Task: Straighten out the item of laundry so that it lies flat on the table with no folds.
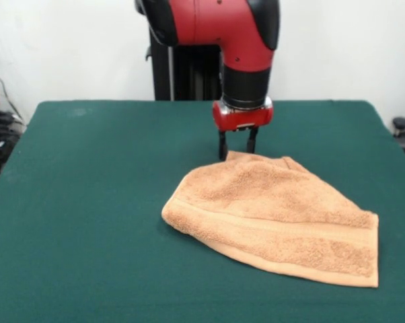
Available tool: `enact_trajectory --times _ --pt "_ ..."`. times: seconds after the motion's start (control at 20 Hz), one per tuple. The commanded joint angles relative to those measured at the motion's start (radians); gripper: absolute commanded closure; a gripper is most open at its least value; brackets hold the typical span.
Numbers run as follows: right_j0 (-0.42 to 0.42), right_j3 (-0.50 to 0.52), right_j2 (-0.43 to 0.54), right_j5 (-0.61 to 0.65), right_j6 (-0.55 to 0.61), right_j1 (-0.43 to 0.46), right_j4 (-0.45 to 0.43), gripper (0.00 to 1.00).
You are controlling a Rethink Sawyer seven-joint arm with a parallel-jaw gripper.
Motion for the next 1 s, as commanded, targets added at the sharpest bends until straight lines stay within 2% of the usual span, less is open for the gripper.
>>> enact_trajectory --times 0.05,0.9,1.0 --pt "-0.024 -0.072 0.156 0.156 0.021 0.017 0.046 0.00" --pt "-0.131 -0.080 0.250 0.301 -0.023 -0.015 0.052 0.00" --pt "-0.126 -0.073 0.250 0.285 -0.006 -0.006 0.043 0.00"
